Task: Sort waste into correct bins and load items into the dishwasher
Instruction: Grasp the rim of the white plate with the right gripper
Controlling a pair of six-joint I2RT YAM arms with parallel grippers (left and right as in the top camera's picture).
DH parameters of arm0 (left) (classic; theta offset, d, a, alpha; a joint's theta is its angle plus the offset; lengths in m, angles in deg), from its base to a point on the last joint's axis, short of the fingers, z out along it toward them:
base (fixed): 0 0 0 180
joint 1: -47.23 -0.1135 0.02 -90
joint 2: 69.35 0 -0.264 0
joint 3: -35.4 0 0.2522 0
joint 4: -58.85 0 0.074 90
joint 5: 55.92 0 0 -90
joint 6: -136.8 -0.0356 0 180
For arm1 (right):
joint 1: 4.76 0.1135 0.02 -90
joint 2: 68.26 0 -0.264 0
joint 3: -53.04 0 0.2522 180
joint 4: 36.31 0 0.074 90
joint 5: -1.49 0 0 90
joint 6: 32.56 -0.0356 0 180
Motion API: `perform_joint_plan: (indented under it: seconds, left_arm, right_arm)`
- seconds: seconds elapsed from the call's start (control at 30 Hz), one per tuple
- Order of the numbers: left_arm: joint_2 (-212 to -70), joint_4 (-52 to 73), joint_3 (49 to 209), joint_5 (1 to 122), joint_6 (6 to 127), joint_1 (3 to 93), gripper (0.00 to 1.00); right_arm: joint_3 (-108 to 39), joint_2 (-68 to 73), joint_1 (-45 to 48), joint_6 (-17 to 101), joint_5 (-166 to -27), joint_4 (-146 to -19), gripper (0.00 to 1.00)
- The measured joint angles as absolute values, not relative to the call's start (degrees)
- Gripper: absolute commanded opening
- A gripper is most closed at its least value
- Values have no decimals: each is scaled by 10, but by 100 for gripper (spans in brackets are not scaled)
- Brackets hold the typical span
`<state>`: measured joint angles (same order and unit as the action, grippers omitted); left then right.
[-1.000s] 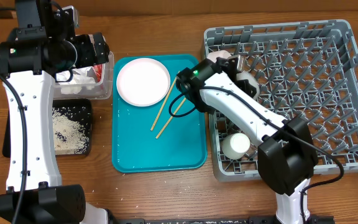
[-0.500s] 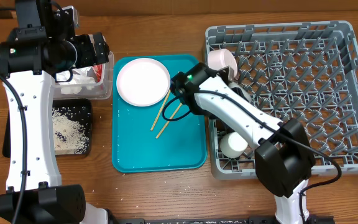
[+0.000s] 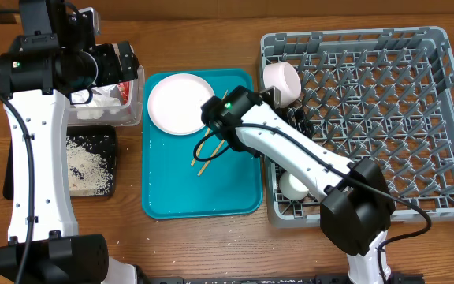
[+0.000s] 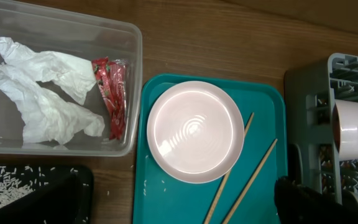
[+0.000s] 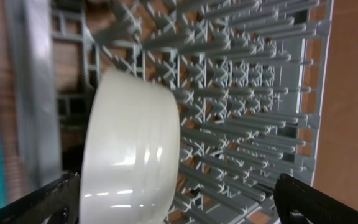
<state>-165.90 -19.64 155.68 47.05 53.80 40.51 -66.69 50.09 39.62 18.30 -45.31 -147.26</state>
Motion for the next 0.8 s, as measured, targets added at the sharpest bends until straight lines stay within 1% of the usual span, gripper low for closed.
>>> perform_joint_plan:
  seconds: [0.07,0.17,0.27,0.3,0.33,0.4,0.43,0.5,0.53,0.67,0.8]
  left_arm:
    - [-1659,-196,1557,471,538,405,100]
    - [-1659,-196,1557,471,538,405,100]
    - [-1659,-196,1557,471,538,405,100]
    - [-1659,-196,1557,471,538,405,100]
    - [-1659,-196,1557,471,538,405,100]
    - [-1659,-196,1557,471,538,405,100]
    - [-1659,-196,1557,471,538,405,100]
    - [-1659,-196,1557,471,538,405,100]
    - [-1659,-196,1557,470,538,405,100]
    - [-1659,-197,1557,471,538,405,100]
    - [-1659,-196,1557,471,538,405,100]
  right_arm:
    - [-699,500,396,187,-455,-1470,100]
    - [-749,494,396,191,-474,-1428,100]
    - [-771,484,396,206,-523,-1349,99]
    - [-771,481,396,214,-553,-1296,98]
    - [-770,480,395,217,-566,-1271,97]
    - [-764,480,395,227,-608,-1189,94]
    - [-755,480,395,230,-625,-1145,90]
    - [-747,480,395,234,-637,-1113,81]
    - [-727,480,395,237,-651,-1056,79]
    - [-653,481,394,241,-691,-913,78]
    - [-617,493,393,228,-707,-873,74]
